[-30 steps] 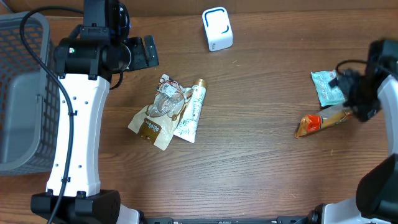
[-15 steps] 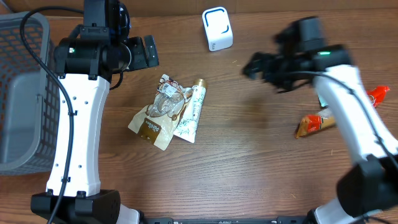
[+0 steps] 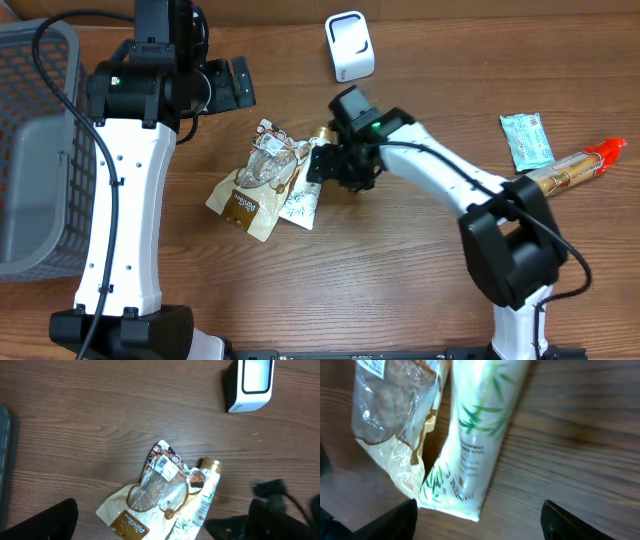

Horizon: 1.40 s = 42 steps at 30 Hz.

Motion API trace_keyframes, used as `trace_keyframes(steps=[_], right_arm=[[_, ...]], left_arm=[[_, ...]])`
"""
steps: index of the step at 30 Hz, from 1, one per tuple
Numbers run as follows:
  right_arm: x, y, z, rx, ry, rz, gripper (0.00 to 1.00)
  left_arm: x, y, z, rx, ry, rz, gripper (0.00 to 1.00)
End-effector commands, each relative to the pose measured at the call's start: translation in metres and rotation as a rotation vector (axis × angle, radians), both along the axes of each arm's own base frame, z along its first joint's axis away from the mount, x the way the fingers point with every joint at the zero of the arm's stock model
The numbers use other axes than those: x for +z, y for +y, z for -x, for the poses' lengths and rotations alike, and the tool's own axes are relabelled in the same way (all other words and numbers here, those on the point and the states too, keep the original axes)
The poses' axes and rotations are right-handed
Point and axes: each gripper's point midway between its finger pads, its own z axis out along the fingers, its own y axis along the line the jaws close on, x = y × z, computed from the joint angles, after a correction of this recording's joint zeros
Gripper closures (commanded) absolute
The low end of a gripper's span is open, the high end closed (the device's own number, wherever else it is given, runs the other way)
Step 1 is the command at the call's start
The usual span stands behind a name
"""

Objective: Scan the item barcode
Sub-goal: 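Move the right gripper left over the white-green tube, then lower the right gripper and close it on the white-green tube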

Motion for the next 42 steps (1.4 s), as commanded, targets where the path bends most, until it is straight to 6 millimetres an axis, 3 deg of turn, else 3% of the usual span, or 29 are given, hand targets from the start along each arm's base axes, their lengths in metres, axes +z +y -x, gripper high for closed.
trace_keyframes(steps=[1,8,17,30,42], right_arm=[[-0.014,-0.002,-0.002,-0.070,0.008,0.059,0.21],[-0.020,-0.011,-0.012,-0.168,-0.015,0.110,0.20],[-0.037,-0.017,-0.006,-0.208,0.003,0.124,0.16],[-0.038,-0.019,-0.009,-0.214,-0.012,0.135,0.27],[-0.034,0.001,-0.009,-0.183,-0.064,0.104,0.31]], left_arm=[[0.000,0.003,0.001,-0.007,-0.002,-0.021,0.00],[0.000,0.003,0.001,-0.007,-0.002,-0.021,0.00],[0.000,0.003,0.001,-0.007,-0.002,-0.021,0.00],[0.000,0.003,0.001,-0.007,-0.002,-0.021,0.00],[0.000,0.003,0.001,-0.007,-0.002,-0.021,0.00]])
